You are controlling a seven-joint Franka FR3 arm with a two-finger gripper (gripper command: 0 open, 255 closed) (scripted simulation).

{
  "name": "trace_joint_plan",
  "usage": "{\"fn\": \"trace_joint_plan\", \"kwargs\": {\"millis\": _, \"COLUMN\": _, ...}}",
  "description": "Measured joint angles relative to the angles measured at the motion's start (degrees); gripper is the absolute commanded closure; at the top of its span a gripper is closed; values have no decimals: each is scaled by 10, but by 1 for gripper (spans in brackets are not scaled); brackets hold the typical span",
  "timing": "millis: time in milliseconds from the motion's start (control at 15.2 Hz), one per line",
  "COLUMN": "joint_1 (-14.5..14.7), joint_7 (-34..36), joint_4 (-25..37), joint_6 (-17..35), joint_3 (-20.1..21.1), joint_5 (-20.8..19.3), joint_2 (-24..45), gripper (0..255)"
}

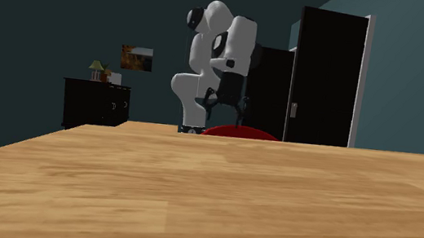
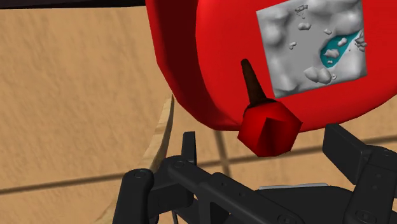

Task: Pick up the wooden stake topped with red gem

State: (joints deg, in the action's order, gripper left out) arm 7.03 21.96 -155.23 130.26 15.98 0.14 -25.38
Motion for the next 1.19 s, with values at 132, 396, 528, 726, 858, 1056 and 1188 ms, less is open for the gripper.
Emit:
{"fn": "trace_joint_plan", "kwargs": {"millis": 132, "joint_1": 1, "joint_7": 16, "joint_4": -1, "joint_6": 24, "joint_3": 12, "joint_5": -2, "joint_2": 20, "gripper": 0}}
{"fn": "trace_joint_plan", "kwargs": {"millis": 396, "joint_1": -3, "joint_7": 30, "joint_4": -9, "joint_6": 65, "joint_3": 22, "joint_5": -11, "joint_2": 53, "gripper": 0}}
{"fn": "trace_joint_plan", "kwargs": {"millis": 528, "joint_1": -7, "joint_7": 38, "joint_4": -16, "joint_6": 89, "joint_3": 27, "joint_5": -17, "joint_2": 71, "gripper": 0}}
{"fn": "trace_joint_plan", "kwargs": {"millis": 726, "joint_1": -9, "joint_7": 41, "joint_4": -17, "joint_6": 99, "joint_3": 29, "joint_5": -21, "joint_2": 79, "gripper": 255}}
{"fn": "trace_joint_plan", "kwargs": {"millis": 858, "joint_1": -9, "joint_7": 41, "joint_4": -18, "joint_6": 100, "joint_3": 29, "joint_5": -21, "joint_2": 80, "gripper": 255}}
{"fn": "trace_joint_plan", "kwargs": {"millis": 1056, "joint_1": -9, "joint_7": 41, "joint_4": -18, "joint_6": 101, "joint_3": 29, "joint_5": -21, "joint_2": 80, "gripper": 255}}
{"fn": "trace_joint_plan", "kwargs": {"millis": 1188, "joint_1": -9, "joint_7": 41, "joint_4": -18, "joint_6": 101, "joint_3": 29, "joint_5": -21, "joint_2": 80, "gripper": 255}}
